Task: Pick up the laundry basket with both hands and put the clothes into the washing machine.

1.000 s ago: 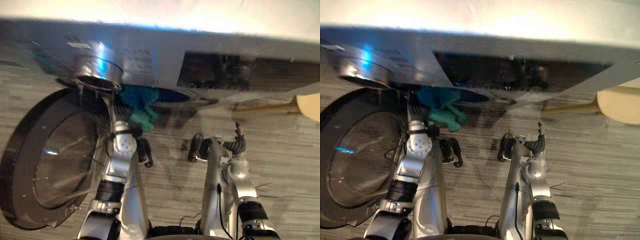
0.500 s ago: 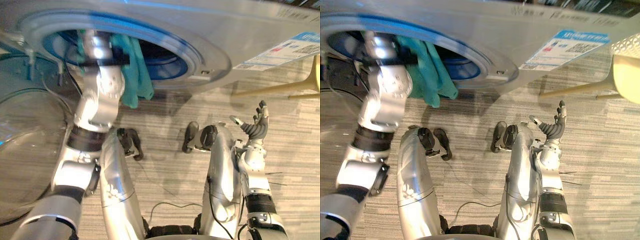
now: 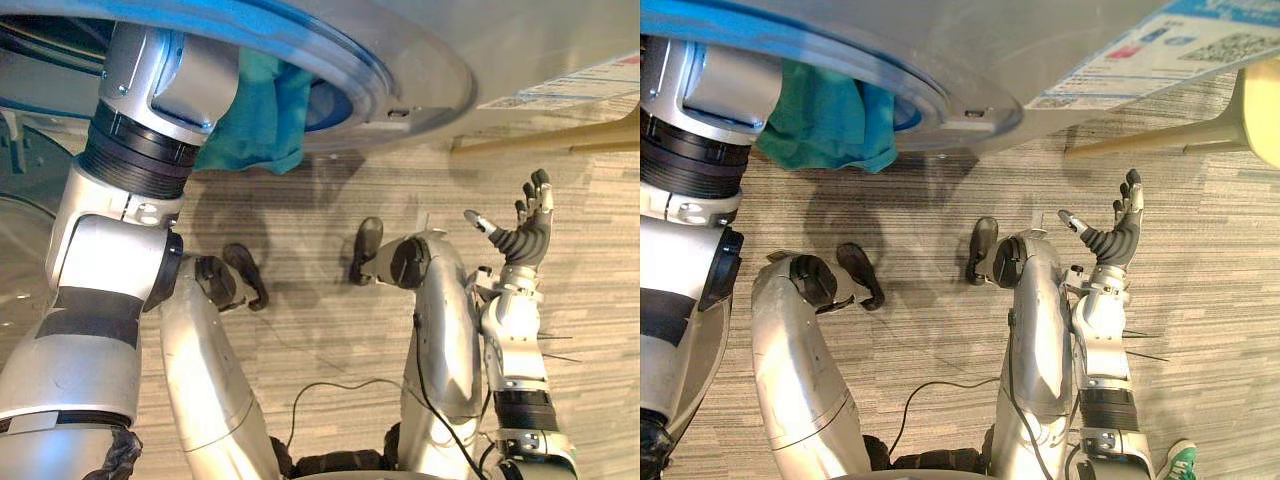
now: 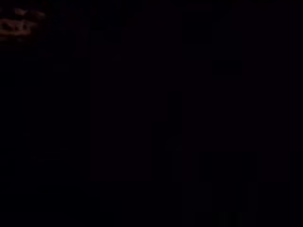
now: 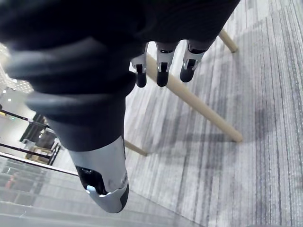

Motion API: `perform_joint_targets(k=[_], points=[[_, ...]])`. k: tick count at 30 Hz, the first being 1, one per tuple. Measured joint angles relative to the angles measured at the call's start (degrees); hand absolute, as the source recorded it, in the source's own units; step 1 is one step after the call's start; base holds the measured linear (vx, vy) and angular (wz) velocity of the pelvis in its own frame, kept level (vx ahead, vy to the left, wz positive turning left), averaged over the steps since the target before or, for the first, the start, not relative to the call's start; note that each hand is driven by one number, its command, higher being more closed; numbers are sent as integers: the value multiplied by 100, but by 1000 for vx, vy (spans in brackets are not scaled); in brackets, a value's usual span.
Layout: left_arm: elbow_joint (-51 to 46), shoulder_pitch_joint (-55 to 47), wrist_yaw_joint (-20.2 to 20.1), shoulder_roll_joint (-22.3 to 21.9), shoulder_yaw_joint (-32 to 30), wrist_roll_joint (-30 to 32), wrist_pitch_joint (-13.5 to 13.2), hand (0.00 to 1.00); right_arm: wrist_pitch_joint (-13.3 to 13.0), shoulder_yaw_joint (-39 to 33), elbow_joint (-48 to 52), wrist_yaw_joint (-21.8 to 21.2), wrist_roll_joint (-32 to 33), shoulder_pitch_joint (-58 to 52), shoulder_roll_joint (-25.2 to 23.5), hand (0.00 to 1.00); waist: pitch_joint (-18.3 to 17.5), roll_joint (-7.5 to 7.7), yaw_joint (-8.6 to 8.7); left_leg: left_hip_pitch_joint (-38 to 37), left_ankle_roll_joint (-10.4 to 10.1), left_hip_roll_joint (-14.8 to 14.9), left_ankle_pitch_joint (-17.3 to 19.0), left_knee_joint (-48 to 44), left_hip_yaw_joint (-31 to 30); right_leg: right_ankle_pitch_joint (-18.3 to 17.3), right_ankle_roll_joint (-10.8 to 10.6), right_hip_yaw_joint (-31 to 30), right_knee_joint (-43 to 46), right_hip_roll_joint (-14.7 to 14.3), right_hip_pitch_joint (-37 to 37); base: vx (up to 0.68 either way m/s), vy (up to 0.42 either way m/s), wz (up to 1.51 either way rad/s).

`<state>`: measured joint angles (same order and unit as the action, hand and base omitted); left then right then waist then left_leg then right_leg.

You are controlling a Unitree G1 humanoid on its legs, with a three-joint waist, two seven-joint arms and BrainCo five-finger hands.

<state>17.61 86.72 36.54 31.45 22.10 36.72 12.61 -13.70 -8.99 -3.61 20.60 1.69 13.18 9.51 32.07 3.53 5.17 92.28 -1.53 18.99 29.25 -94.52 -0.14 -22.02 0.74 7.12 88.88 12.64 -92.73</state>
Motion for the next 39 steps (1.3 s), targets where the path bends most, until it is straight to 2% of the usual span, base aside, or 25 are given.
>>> perform_joint_targets(k=[3, 4, 7, 12, 15, 17, 18, 20, 23, 26, 28, 31, 34, 36, 38, 39], points=[[346, -19, -145, -70, -10, 15, 13, 0, -1, 8, 106, -73, -1, -17, -11, 0, 1, 1, 19, 48, 0, 2, 0, -9, 20, 20, -36, -33, 0, -12, -61, 8, -1, -2], [527, -133, -369, -136, -18, 104, 6, 0, 7, 37, 174, -82, -2, -24, -24, 0, 4, 8, 27, 88, 0, 10, 1, -28, 18, 30, -53, -47, 0, -37, -97, 24, -2, -5], [750, -500, -709, -326, -64, 289, -9, 0, 22, 59, 262, -104, -4, -52, -48, 0, 5, 10, 31, 104, 1, 11, 2, -36, 46, 38, -68, -83, 1, -48, -132, 20, -2, -3], [1179, -1284, -1700, -710, -231, 436, -131, 0, 138, 85, 481, -299, -15, -135, -57, 0, 6, 11, 29, 106, 1, 10, 1, -39, 80, 50, -90, -124, 25, -53, -167, 13, -5, 1], [1122, -1376, -1940, -740, -555, 366, -247, 0, 183, 91, 535, -432, -16, -150, -58, 0, 6, 12, 16, 95, 0, 5, 0, -37, 78, 50, -90, -129, 51, -50, -167, 33, -16, 3], [820, -1473, -1944, -758, -868, 32, -274, 0, 251, 118, 634, -464, -28, -196, -64, 0, 5, 11, 13, 83, 1, -3, -1, -36, 78, 49, -88, -132, 63, -42, -162, 34, -16, 4], [341, -1697, -1847, -745, -1066, -216, -302, 0, 297, 183, 752, -473, -31, -273, -87, 0, 5, 11, 6, 52, -7, -16, -8, -22, 78, 42, -77, -132, 71, -32, -135, 37, -16, 5], [-45, -1979, -1708, -755, -1135, -342, -334, 0, 301, 238, 837, -480, -66, -362, -126, 0, 5, 10, -28, -13, -17, -40, -19, 19, 87, 26, -55, -130, 69, -2, -84, 36, -17, 13], [-531, -2611, -1610, -814, -1190, -346, -379, 0, 307, 345, 965, -505, -212, -545, -282, 0, 4, 8, -112, -172, -57, -150, -106, 193, 20, -50, 8, -34, 6, 82, 130, 59, -31, 24], [-1134, -3495, -1468, -935, -1493, -347, -405, 0, 401, 532, 961, -508, -301, -671, -419, 0, 1, 5, -168, -425, -135, -226, -216, 488, -22, -94, 46, 99, -182, 151, 437, 63, -32, 22], [-1463, -4098, -1395, -1126, -1727, -339, -411, 0, 483, 624, 955, -506, -393, -749, -491, 0, -6, -4, -306, -623, -210, -301, -280, 719, -31, -102, 59, 145, -346, 159, 636, 65, -27, 13], [-1831, -4844, -1352, -1480, -2070, -340, -440, 0, 562, 719, 956, -510, -531, -812, -600, 0, -12, -11, -414, -839, -219, -316, -366, 961, -64, -120, 98, 258, -530, 163, 912, 63, -34, 14], [-2121, -5701, -1254, -2080, -2373, -371, -477, 0, 616, 735, 811, -470, -638, -849, -792, 0, -26, -17, -499, -1147, -262, -348, -416, 1222, -88, -126, 108, 357, -760, 154, 1266, 59, -31, 10], [-2271, -6380, -1190, -2655, -2498, -739, -572, 0, 742, 755, 527, -352, -873, -903, -916, 0, -43, -27, -620, -1486, -323, -394, -454, 1482, -64, -124, 111, 389, -975, 144, 1588, 52, -29, 9], [-2281, -6860, -1089, -2990, -2531, -1105, -685, 0, 804, 870, 325, -336, -972, -910, -917, 0, -107, -35, -644, -1733, -341, -396, -467, 1645, -45, -126, 108, 422, -1115, 133, 1831, 37, -29, 7], [-2281, -7091, -1060, -3153, -2533, -1497, -813, 0, 820, 908, 245, -335, -1021, -912, -919, 0, -108, -33, -646, -1914, -350, -396, -471, 1742, -27, -128, 105, 438, -1210, 126, 2005, 26, -28, 6]])
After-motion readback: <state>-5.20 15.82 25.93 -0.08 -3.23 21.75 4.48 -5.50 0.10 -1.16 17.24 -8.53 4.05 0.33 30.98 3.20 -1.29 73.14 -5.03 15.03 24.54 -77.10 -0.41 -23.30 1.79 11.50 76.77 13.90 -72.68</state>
